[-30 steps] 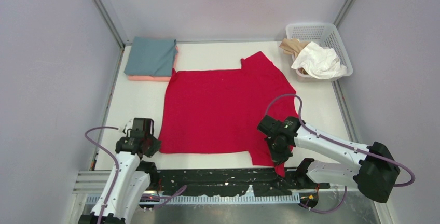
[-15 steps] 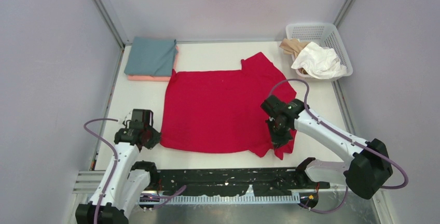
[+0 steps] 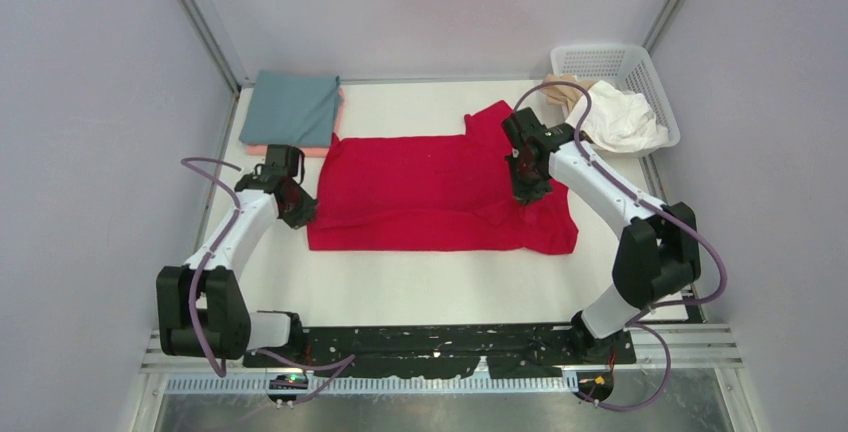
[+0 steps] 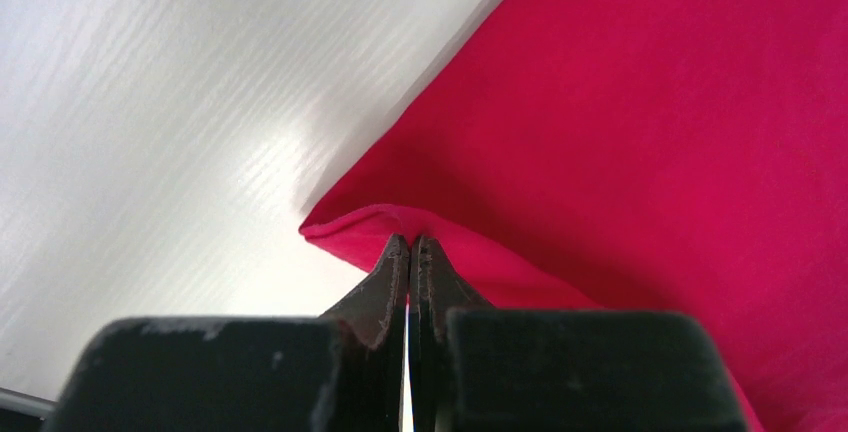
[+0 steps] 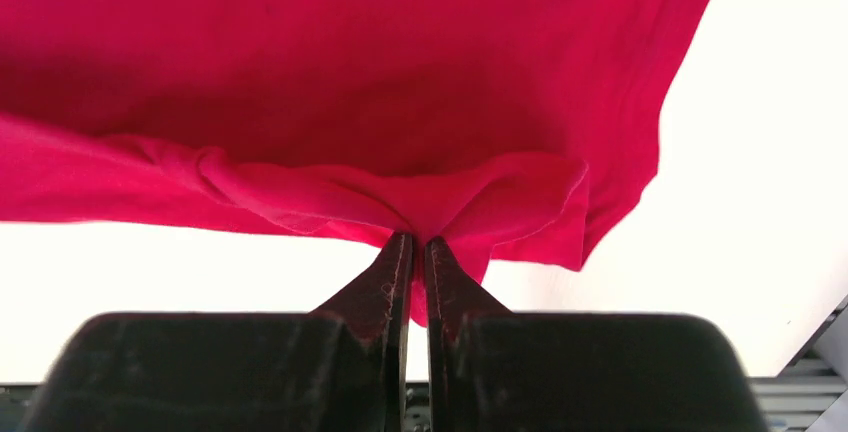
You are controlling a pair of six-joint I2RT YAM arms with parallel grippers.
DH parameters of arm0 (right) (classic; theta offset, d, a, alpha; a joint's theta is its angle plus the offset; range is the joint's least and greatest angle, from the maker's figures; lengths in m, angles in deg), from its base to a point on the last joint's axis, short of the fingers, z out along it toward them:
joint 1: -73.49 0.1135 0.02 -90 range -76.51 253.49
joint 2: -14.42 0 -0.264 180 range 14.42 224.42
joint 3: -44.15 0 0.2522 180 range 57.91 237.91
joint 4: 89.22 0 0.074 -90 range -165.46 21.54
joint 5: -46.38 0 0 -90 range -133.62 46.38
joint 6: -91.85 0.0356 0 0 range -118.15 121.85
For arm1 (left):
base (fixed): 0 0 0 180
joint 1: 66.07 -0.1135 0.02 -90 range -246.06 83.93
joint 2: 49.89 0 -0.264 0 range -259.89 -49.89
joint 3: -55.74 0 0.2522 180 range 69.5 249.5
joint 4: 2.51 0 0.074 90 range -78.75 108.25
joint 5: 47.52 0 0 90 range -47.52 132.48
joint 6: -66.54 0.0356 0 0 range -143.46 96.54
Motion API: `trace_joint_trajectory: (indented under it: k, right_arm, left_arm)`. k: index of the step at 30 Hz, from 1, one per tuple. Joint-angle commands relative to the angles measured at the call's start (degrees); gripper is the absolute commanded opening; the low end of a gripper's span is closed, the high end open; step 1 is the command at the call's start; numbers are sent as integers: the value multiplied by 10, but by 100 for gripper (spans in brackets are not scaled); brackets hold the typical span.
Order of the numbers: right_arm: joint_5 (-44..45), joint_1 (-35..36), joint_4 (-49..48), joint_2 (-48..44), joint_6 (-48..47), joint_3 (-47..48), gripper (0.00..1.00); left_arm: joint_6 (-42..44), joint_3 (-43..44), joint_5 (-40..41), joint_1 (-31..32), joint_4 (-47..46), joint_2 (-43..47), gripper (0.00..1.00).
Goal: Fold and stack the t-shirts
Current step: Fold the flattened tshirt in 1/3 of the way
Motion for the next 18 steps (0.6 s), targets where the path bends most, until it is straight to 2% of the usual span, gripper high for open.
trace_joint_trajectory:
  k: [1, 7, 11, 12, 13, 16, 17, 18]
  right_arm:
    - [21, -25, -22, 65, -37, 80, 12]
    - [7, -41, -22, 132, -66, 136, 13]
    - [9, -48, -25, 169, -67, 163, 18]
    - [13, -48, -27, 175, -65, 168, 22]
    - [23, -51, -35, 188, -62, 179, 27]
    - [51, -56, -55, 217, -54, 215, 36]
    - [70, -60, -66, 230, -50, 236, 55]
    - [76, -61, -72, 236, -50, 247, 62]
  left_arm:
    - [22, 45, 34, -6, -24, -36, 0]
    - [38, 92, 12, -8, -16, -115, 0]
    - [37, 117, 27, -9, -11, -143, 0]
    - [38, 123, 33, -9, -9, -149, 5]
    - [39, 129, 37, -10, -7, -151, 15]
    - [42, 150, 42, -11, 7, -157, 70]
    - [44, 158, 44, -11, 12, -155, 79]
    - [50, 164, 46, -11, 12, -150, 83]
